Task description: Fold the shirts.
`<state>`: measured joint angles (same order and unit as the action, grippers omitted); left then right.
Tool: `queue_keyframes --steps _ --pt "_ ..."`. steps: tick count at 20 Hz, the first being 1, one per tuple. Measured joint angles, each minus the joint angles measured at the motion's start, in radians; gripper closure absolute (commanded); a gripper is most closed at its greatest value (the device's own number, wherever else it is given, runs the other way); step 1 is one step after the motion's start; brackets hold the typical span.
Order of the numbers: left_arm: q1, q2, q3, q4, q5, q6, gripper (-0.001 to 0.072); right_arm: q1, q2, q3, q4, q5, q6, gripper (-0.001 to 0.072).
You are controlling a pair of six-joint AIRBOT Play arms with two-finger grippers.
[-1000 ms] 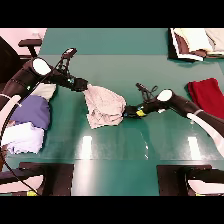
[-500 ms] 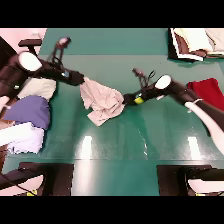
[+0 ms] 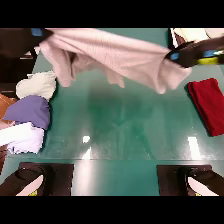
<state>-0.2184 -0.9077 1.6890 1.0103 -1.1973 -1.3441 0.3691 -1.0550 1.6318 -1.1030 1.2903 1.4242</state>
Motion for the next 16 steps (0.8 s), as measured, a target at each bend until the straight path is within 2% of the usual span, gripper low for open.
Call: queue_keyframes --steps 4,7,11,16 --pt "0.000 0.031 0.035 -0.021 -0.072 -0.012 0.0689 -0.024 0.043 0.091 -0.016 0.071 0.056 0.0704" --pt "0.000 0.011 -0.036 -0.014 -0.141 -0.018 0.0689 -0.009 -0.009 0.095 -0.028 0.144 0.090 0.0704" --pt "0.000 -0.010 -0.310 0.023 -0.198 -0.031 0.0689 0.089 -0.110 -0.041 -0.071 0.214 0.111 0.0704" --pt "0.000 -0.015 -0.700 0.063 -0.221 -0.025 0.0688 0.223 -0.161 -0.273 -0.143 0.224 0.118 0.0703"
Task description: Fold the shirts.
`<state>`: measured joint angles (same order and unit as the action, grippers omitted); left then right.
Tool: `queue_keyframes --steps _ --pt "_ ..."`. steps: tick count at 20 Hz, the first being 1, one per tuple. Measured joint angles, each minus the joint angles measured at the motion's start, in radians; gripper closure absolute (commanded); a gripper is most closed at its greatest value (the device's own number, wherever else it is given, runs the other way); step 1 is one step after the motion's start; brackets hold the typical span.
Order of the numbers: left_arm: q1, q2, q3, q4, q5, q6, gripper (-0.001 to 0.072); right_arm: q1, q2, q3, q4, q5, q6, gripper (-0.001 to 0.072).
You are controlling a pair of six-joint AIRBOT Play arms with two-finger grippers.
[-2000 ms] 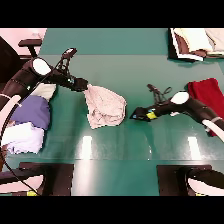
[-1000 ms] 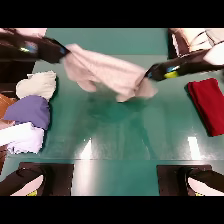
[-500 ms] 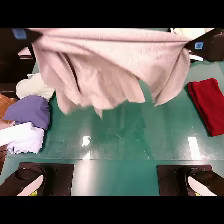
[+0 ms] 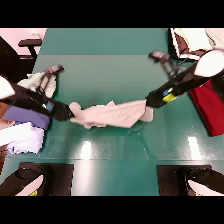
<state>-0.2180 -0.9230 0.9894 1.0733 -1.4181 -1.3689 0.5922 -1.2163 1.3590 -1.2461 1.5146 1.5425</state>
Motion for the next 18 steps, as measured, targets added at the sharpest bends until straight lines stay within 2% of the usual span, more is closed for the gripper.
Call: queue_keyframes --steps 3,4,5,6,12,15,18 --pt "0.000 -0.001 -0.129 -0.010 -0.020 0.010 0.0685 0.043 0.009 -0.098 -0.017 0.000 0.002 0.0699" --pt "0.000 -0.001 -0.154 -0.014 -0.026 0.010 0.0637 0.051 0.016 -0.127 -0.017 0.000 0.005 0.0636" --pt "0.000 -0.001 -0.171 -0.019 -0.028 0.013 0.0362 0.056 0.023 -0.150 -0.022 0.000 0.009 0.0458" --pt "0.000 -0.001 -0.185 -0.025 -0.029 0.013 0.0153 0.058 0.032 -0.170 -0.033 0.002 0.010 0.0356" --pt "0.000 -0.002 -0.192 -0.064 0.076 0.017 0.0158 0.058 0.093 -0.213 -0.028 -0.020 0.017 0.0346" --pt "0.000 -0.026 -0.151 -0.006 0.176 0.013 0.0157 0.029 0.129 -0.217 -0.028 -0.024 0.019 0.0346" --pt "0.000 -0.124 -0.070 0.032 0.253 0.013 0.0157 -0.014 0.157 -0.219 -0.029 -0.028 0.019 0.0346"
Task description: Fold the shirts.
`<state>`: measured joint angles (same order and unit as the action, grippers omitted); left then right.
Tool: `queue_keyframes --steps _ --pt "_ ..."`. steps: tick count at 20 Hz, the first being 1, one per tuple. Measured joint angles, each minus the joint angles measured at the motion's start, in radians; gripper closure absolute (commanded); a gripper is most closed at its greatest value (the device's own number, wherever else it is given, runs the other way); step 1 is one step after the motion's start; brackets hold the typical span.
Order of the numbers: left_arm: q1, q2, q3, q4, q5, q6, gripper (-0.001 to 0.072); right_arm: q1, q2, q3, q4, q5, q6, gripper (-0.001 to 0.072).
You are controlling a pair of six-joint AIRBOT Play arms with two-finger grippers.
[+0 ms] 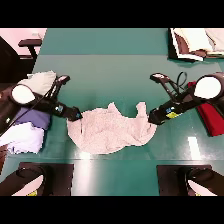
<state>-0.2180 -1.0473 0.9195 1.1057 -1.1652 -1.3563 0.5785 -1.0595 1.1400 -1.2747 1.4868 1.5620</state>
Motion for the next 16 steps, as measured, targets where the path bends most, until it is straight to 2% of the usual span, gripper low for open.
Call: queue_keyframes --steps 4,8,16 --pt "0.000 -0.205 0.126 0.014 0.028 0.047 0.0157 -0.039 0.018 0.000 0.000 -0.001 0.000 0.0346" --pt "0.000 -0.359 0.180 0.012 -0.024 0.130 0.0158 -0.051 0.022 0.000 0.000 -0.001 0.000 0.0346" --pt "0.000 -0.449 0.198 0.015 -0.034 0.190 0.0160 -0.055 0.023 -0.001 0.000 -0.018 0.000 0.0346"
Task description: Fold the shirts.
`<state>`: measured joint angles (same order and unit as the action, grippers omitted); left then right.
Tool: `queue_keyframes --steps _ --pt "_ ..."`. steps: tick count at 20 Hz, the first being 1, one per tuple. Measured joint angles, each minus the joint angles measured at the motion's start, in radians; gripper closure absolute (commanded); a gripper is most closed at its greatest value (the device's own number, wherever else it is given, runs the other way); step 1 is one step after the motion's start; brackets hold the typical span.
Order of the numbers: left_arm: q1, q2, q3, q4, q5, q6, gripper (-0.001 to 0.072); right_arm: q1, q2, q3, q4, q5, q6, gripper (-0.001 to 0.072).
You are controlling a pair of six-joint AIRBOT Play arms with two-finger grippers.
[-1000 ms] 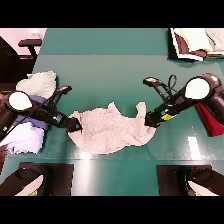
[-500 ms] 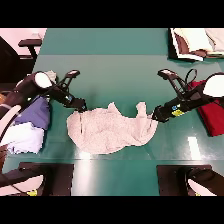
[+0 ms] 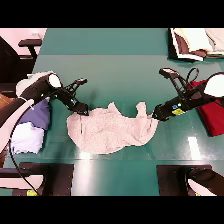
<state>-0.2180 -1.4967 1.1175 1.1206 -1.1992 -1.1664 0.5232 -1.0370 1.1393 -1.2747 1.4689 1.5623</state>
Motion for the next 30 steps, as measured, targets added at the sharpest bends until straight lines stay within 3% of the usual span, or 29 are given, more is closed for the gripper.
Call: queue_keyframes --steps 1,2,3,8,10,15,23,24,25,26,27,28,29,30 --pt "0.000 -0.005 0.000 0.001 0.001 0.002 0.0297 0.000 0.000 0.000 0.000 -0.001 0.000 0.0346" --pt "0.000 -0.008 -0.001 0.000 0.002 0.003 0.0523 0.000 0.000 0.000 0.000 -0.002 0.000 0.0346" --pt "0.000 -0.010 -0.001 -0.002 0.000 0.004 0.0682 0.000 0.000 0.000 0.000 -0.003 0.000 0.0346" --pt "0.000 0.012 0.021 0.005 -0.058 0.002 0.0688 -0.066 -0.002 0.000 0.000 0.004 0.000 0.0344" --pt "0.000 0.049 0.047 0.013 -0.068 -0.003 0.0687 -0.140 -0.018 0.000 -0.001 0.024 -0.001 0.0180" --pt "0.000 0.147 0.090 0.021 -0.075 -0.016 0.0687 -0.260 -0.137 0.000 0.087 0.030 -0.082 0.0182" --pt "0.000 0.180 0.101 0.024 -0.074 -0.030 0.0687 -0.107 -0.319 0.000 0.093 -0.034 -0.315 0.0215" --pt "0.000 0.180 0.101 0.025 -0.073 -0.032 0.0687 -0.091 -0.332 0.000 0.089 -0.042 -0.333 0.0228" --pt "0.000 0.181 0.101 0.024 -0.072 -0.032 0.0687 -0.075 -0.345 0.000 0.085 -0.046 -0.348 0.0287" --pt "0.000 0.182 0.101 0.024 -0.070 -0.032 0.0687 -0.063 -0.356 0.000 0.080 -0.047 -0.358 0.0288" --pt "0.000 0.182 0.101 0.024 -0.069 -0.032 0.0687 -0.050 -0.367 0.000 0.078 -0.051 -0.367 0.0371" --pt "0.000 0.182 0.101 0.025 -0.069 -0.032 0.0687 -0.042 -0.375 0.000 0.077 -0.053 -0.374 0.0563" --pt "0.000 0.182 0.101 0.024 -0.069 -0.032 0.0687 -0.036 -0.381 0.000 0.077 -0.053 -0.381 0.0673" --pt "0.000 0.183 0.102 0.024 -0.069 -0.032 0.0687 -0.032 -0.383 0.000 0.077 -0.054 -0.389 0.0703"
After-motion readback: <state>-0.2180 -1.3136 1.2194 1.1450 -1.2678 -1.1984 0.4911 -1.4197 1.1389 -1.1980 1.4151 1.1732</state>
